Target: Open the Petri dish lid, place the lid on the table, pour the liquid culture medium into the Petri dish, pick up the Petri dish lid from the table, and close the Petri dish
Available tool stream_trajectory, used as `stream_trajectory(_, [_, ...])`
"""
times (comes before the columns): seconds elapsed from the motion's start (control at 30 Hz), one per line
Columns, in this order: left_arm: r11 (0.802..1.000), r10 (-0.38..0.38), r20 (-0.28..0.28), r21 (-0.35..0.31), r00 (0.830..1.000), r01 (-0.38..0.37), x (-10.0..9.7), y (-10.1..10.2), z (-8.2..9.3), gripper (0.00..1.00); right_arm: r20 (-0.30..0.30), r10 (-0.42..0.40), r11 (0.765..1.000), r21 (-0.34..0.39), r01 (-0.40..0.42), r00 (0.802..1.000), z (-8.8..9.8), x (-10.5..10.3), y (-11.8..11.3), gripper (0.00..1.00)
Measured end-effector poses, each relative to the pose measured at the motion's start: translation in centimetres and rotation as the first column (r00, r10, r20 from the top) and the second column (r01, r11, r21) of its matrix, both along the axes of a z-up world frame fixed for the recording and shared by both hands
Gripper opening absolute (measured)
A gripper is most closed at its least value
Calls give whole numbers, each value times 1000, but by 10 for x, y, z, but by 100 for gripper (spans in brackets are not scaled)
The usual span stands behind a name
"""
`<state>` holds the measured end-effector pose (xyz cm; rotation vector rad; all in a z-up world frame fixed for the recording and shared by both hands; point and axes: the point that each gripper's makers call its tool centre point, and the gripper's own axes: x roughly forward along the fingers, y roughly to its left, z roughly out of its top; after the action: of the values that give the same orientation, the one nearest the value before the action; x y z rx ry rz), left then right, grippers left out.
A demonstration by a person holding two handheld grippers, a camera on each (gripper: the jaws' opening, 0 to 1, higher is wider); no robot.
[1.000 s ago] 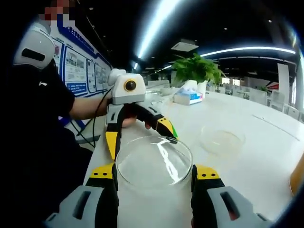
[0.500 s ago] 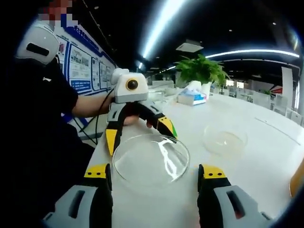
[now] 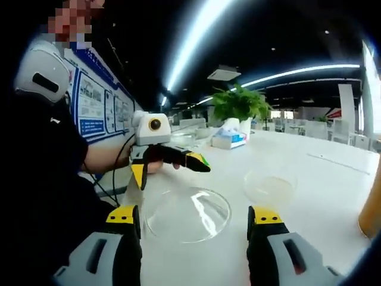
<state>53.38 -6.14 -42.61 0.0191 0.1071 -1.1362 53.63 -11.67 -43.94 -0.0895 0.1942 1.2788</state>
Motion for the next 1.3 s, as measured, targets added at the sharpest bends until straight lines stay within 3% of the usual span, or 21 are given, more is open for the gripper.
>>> stream_trajectory(0.17, [998,46,23,-42,999,-45,3,8,9,60,12,-91,985,147,88,996,34,5,-11,66])
stream_trajectory(0.4, [989,121,45,-90,992,-117,8,17,19,61,38,-190,967,183,180,981,53,13,-29,66])
stream_trajectory(0.53, [982,154,43,-118,987,-148,14,23,23,61,48,-318,913,284,292,947,76,24,-48,62])
stream_trajectory(0.73, [977,168,38,-143,985,-161,16,26,26,61,62,-419,878,284,386,906,88,35,-72,64])
stream_trajectory(0.97, [973,182,38,-150,983,-174,19,28,27,61,64,-587,767,361,530,807,124,60,-116,66])
stream_trajectory(1.03, [972,187,39,-151,982,-179,19,29,27,61,66,-608,754,360,550,791,130,68,-126,66])
stream_trajectory(1.1, [970,194,39,-155,980,-186,20,30,28,61,66,-653,718,369,590,754,138,79,-139,65])
stream_trajectory(1.13, [969,197,38,-157,980,-189,21,31,28,61,57,-661,710,369,600,748,139,81,-142,65])
stream_trajectory(1.2, [968,202,38,-158,979,-193,22,31,28,61,30,-697,673,374,638,717,143,92,-153,65])
stream_trajectory(1.3, [968,202,36,-160,979,-194,22,31,28,60,27,-724,649,365,667,689,146,102,-162,64])
